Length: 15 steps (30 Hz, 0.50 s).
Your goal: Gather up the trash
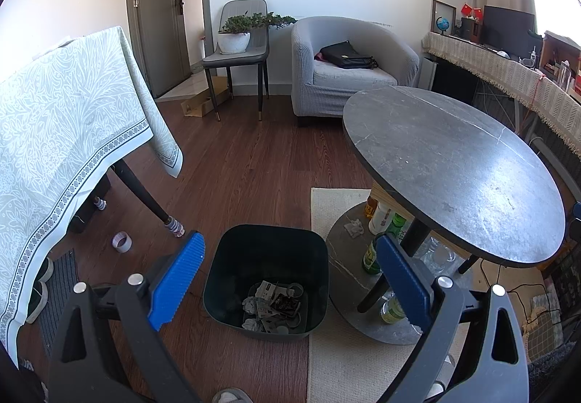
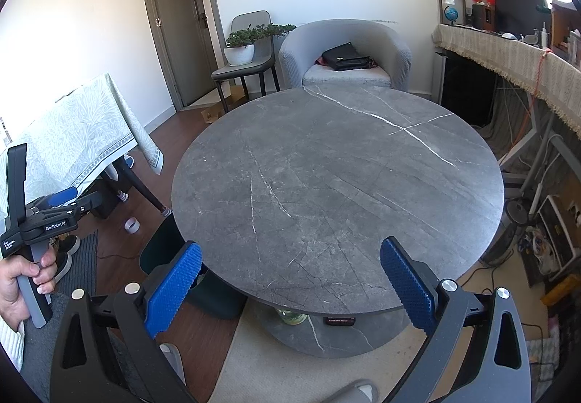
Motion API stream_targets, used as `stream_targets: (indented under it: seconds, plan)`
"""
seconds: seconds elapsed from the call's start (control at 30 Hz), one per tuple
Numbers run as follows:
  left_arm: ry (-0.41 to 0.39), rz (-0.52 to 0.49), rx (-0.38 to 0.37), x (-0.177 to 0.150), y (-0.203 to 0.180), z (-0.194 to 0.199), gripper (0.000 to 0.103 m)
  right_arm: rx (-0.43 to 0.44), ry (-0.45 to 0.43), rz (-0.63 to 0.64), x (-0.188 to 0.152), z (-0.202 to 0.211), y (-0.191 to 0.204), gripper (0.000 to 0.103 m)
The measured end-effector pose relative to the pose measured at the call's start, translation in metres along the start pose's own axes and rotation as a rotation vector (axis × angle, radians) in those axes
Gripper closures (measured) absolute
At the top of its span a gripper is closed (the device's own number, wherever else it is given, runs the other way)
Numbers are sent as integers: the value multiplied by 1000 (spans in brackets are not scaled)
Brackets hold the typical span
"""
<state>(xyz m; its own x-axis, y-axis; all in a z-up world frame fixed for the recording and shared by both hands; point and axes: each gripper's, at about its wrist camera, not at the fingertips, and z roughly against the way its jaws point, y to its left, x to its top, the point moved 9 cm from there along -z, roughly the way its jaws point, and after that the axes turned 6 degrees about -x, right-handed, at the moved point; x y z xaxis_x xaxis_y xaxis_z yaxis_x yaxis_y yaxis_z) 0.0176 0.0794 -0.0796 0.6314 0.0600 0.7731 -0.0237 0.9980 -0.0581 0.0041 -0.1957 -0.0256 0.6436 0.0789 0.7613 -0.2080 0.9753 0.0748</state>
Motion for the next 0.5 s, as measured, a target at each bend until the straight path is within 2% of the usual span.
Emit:
stream_targets:
  seconds: [0.5]
  plan:
    - [1,0,0,0,1,0,6,-2,1,6,0,0,0,4]
